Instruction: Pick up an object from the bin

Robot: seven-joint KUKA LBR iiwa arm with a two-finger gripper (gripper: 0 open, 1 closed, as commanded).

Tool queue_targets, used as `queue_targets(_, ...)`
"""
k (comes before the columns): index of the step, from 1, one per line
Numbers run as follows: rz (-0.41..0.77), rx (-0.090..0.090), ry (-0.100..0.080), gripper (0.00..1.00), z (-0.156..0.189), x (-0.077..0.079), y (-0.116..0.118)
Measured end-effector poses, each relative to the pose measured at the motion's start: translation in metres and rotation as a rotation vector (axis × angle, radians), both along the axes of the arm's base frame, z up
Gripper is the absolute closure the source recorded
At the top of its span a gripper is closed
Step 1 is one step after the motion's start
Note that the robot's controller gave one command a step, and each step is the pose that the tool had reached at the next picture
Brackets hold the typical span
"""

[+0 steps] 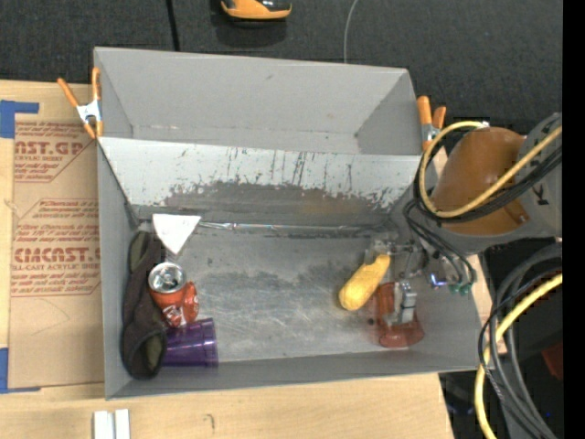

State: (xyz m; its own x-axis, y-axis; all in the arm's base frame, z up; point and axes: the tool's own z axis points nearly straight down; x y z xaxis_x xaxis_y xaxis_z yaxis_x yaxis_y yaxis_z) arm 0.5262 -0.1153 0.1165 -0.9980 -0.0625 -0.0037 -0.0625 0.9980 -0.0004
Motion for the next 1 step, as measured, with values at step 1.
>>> queue_targets(1, -0.192, 0.001, -0.001, 1.00, -0.0466, 0.0261, 0.0136)
